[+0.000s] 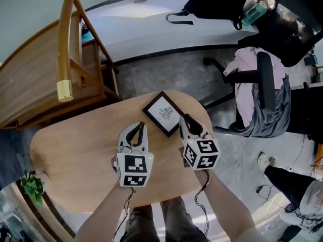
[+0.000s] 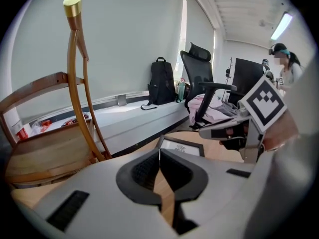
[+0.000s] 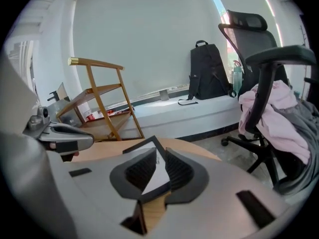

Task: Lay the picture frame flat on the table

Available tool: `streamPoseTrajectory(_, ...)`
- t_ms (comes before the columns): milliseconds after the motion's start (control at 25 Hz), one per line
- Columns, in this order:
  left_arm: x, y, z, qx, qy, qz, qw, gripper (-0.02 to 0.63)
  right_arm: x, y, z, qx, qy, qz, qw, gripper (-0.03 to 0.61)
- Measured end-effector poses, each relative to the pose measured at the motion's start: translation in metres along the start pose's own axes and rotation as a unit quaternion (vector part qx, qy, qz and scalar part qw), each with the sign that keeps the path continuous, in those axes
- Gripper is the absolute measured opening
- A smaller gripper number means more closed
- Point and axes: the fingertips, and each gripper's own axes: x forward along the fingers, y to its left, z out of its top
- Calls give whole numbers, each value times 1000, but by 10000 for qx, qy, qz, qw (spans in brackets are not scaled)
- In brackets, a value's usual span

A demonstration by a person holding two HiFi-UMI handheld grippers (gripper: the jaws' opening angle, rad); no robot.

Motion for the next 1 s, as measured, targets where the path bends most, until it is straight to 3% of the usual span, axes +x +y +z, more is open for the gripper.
streamPoseTrajectory(480, -111, 7, 105, 412, -657, 70, 9970, 8, -112, 71, 113, -307, -510, 477, 9971, 14)
streamPoseTrajectory(1000, -289, 7, 247, 745, -1855, 398, 9790, 8, -273, 161, 262, -754, -1521, 806, 9822, 3)
